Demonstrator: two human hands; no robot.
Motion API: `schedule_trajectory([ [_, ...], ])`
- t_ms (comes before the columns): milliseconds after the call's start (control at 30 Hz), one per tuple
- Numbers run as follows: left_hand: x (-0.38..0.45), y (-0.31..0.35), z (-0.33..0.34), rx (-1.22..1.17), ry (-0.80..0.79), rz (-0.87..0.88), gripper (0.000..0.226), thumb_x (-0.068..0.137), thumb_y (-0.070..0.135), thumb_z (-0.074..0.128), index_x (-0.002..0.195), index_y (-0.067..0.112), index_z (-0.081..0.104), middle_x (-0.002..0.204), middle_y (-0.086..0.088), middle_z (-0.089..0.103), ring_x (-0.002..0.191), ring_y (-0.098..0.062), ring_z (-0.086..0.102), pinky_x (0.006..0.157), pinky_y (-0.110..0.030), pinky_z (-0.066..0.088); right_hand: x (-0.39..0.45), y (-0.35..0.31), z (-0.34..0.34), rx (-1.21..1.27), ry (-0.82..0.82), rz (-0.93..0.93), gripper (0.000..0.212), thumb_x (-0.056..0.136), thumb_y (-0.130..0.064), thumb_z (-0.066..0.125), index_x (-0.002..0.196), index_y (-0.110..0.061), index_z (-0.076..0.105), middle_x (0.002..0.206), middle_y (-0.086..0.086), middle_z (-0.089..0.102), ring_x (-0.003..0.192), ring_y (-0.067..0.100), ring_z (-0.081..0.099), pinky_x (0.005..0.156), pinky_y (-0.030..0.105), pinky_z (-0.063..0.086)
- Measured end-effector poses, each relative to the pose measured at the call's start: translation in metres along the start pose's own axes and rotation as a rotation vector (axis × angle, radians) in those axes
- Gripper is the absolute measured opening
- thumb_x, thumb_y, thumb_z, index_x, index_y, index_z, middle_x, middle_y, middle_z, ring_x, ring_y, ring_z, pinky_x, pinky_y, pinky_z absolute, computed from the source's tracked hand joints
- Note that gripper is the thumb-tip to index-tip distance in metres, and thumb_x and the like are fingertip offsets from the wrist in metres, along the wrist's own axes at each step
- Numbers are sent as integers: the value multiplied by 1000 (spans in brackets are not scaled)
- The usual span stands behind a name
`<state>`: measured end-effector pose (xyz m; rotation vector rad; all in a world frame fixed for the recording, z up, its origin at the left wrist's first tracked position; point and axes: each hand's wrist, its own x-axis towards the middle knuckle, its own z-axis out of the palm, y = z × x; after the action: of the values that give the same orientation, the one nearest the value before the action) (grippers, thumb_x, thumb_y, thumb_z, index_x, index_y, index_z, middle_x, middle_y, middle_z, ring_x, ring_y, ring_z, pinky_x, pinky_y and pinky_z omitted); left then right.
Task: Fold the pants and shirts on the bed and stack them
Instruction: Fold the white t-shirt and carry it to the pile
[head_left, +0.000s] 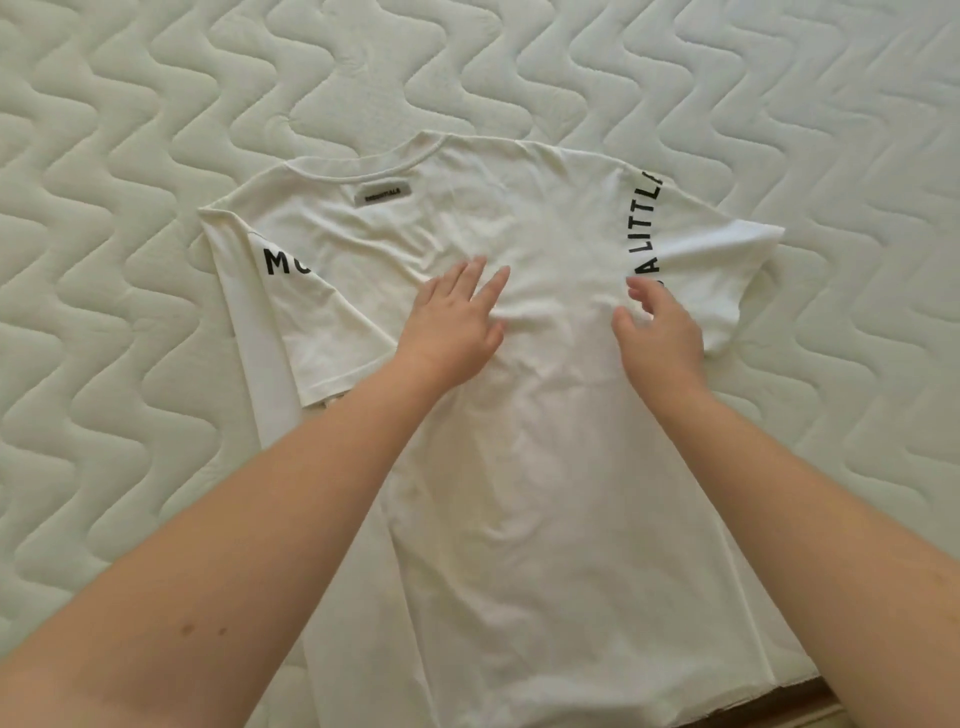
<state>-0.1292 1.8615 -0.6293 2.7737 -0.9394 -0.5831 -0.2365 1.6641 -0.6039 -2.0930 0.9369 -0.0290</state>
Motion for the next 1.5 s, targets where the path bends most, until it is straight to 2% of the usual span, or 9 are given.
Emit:
schedule_trajectory([
  [167, 38, 30, 6, 76, -143, 13, 65, 102, 52, 29, 157, 35, -1, 165, 0, -12, 152, -23, -8, 121, -42, -1, 38, 37, -30, -167, 260, 119, 59, 92, -24, 58, 147, -14, 39, 149, 8, 43, 135, 30, 37, 110, 38, 27],
  [400, 76, 55, 9, 94, -250, 9, 87, 94, 61, 46, 156, 36, -9, 163, 2, -22, 151, -23, -15, 121, -44, -3, 80, 65, -53, 198, 243, 434, 73, 86, -29, 69, 147, -12, 34, 139, 10, 51, 125, 26, 52, 107, 37, 40],
  [633, 87, 53, 13, 97, -363, -27, 94, 90, 66, 48, 153, 40, -17, 160, 5, -31, 149, -22, -23, 121, -47, -6, 106, 53, -54, 413, 106, 534, 39, 86, -23, 71, 121, -8, 62, 118, 10, 67, 101, 25, 65, 91, 35, 52],
  [867, 90, 50, 15, 44, -339, -40, 94, 87, 64, 55, 154, 43, -9, 162, 6, -24, 150, -21, -19, 121, -47, -5, 90, -5, -55, 276, 133, 140, 22, 91, -23, 56, 112, -18, 54, 92, -9, 60, 85, 10, 58, 76, 23, 40],
  [967, 99, 51, -2, -141, -353, -41, 66, 100, 47, 44, 156, 37, 12, 166, 2, -6, 152, -21, -6, 121, -44, -1, 69, -37, -52, 198, 92, -87, 10, 92, -19, 55, 100, -20, 50, 78, -16, 56, 68, -8, 53, 58, 11, 36],
  [1067, 108, 50, -45, -835, -258, -283, 41, 103, 34, 37, 138, 22, 55, 147, -10, 48, 130, -25, 50, 108, -39, 35, 45, -63, -42, 95, 40, -242, 8, 93, -16, 55, 98, -19, 50, 76, -7, 60, 69, 13, 56, 64, 32, 41],
  [1167, 107, 42, -77, -1452, -155, -539, 57, 99, 58, 31, 117, 16, 65, 110, -11, 72, 89, -24, 74, 71, -37, 59, 22, -78, -24, -39, 4, -342, 7, 93, -16, 55, 97, -19, 50, 75, 3, 60, 69, 32, 55, 59, 40, 39],
  [1300, 101, 31, -96, -1382, -359, -536, 75, 79, 77, 53, 108, 11, 69, 103, -10, 75, 92, -27, 73, 76, -41, 59, 1, -83, 6, -229, -42, -394, 10, 94, -17, 54, 104, -17, 54, 76, 0, 50, 75, 33, 55, 58, 35, 29],
  [1500, 81, 9, -103, -961, -306, -468, 24, 87, 8, 56, 109, 7, 65, 106, -22, 69, 88, -32, 71, 73, -41, 59, -25, -94, 30, -343, -16, -491, 22, 97, -26, 56, 118, -20, 58, 72, 6, 64, 66, 31, 62, 51, 33, 33],
])
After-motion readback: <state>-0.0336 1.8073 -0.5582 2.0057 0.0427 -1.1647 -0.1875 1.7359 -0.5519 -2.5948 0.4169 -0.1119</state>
